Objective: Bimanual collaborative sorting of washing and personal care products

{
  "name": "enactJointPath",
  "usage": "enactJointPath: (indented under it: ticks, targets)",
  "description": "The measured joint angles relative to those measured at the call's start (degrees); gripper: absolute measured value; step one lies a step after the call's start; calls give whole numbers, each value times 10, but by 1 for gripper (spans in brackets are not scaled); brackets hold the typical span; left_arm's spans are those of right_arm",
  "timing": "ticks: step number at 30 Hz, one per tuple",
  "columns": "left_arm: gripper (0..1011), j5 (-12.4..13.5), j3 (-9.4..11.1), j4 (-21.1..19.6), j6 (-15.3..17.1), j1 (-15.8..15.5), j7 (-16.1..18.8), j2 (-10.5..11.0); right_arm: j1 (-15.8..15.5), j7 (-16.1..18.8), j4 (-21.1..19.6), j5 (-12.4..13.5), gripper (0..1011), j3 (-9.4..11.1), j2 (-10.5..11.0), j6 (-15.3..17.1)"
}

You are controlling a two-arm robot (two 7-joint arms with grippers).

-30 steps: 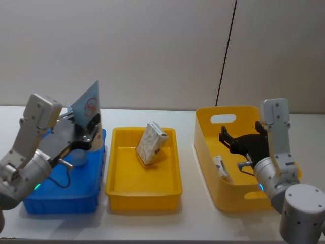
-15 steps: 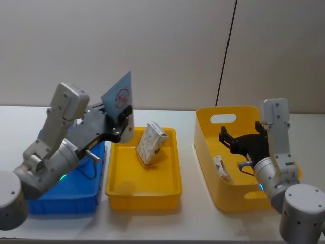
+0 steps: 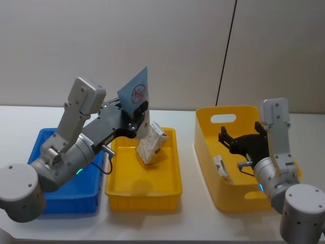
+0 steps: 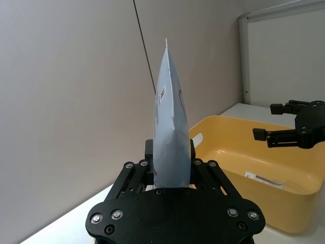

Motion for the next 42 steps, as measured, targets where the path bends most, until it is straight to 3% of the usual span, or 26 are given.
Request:
enactJointPath:
  ticks: [6,19,32,42]
  targets:
    - [278,0,3,5,-2,-5,-2,-5,-2,14,-4,2,1004,-1,4,1]
    - [278,0,6,10,-3,-9,-4,-10,-4,85,-19,15,1004,-16,31,9]
    - [278,0,7,12,-3,-11,-4,-12,7,170,-29,16,1004,-53,73,10]
    - [278,0,7,12,-3,-11,-4,-13,33,229,-23,5,1004,-90,105,-6]
